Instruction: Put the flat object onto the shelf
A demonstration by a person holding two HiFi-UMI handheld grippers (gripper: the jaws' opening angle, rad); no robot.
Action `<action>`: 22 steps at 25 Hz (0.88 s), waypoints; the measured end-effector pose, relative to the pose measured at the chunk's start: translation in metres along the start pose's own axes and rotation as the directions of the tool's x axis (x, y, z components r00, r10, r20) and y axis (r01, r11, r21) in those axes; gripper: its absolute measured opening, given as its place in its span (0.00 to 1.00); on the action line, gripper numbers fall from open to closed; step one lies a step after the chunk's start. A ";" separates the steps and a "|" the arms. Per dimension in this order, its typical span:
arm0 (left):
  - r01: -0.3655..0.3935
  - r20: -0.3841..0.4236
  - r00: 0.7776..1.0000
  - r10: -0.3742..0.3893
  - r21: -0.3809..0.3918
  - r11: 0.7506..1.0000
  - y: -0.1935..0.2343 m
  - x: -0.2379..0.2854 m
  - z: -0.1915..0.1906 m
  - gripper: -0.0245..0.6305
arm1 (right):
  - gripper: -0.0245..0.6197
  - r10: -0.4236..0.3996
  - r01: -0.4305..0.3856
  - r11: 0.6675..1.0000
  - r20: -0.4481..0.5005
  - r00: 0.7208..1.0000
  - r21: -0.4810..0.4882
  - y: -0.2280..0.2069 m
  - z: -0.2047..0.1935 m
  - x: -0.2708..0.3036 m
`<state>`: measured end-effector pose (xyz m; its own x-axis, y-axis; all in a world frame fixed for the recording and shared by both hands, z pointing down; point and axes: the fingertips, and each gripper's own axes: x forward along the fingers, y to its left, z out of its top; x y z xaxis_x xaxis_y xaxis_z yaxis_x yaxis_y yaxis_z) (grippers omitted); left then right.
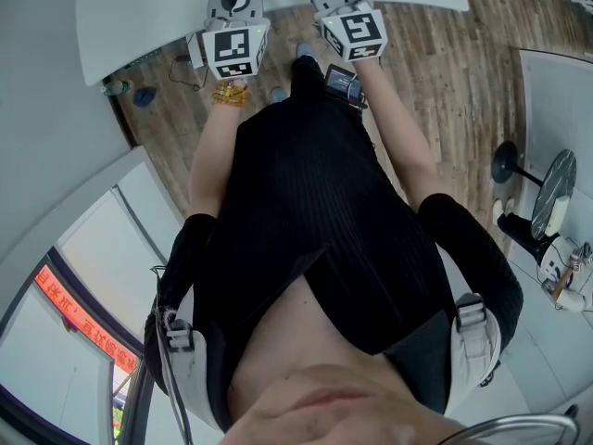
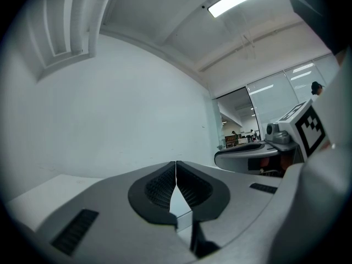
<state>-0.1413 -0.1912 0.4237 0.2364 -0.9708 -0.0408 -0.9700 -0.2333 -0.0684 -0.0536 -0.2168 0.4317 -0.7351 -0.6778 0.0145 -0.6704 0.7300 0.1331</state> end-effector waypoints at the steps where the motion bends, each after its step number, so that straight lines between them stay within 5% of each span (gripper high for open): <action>1: 0.000 -0.001 1.000 0.000 0.000 1.000 0.000 0.000 -0.001 0.06 | 0.12 0.000 0.000 1.000 -0.002 1.000 0.000 0.000 0.000 0.000; 22: -0.014 -0.024 1.000 0.014 -0.009 1.000 0.008 -0.006 -0.011 0.06 | 0.12 0.035 -0.035 0.999 -0.050 0.998 0.003 0.008 -0.015 0.005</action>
<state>-0.1509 -0.1882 0.4344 0.2217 -0.9750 -0.0176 -0.9737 -0.2204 -0.0584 -0.0615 -0.2159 0.4473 -0.7521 -0.6555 0.0683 -0.6447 0.7533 0.1300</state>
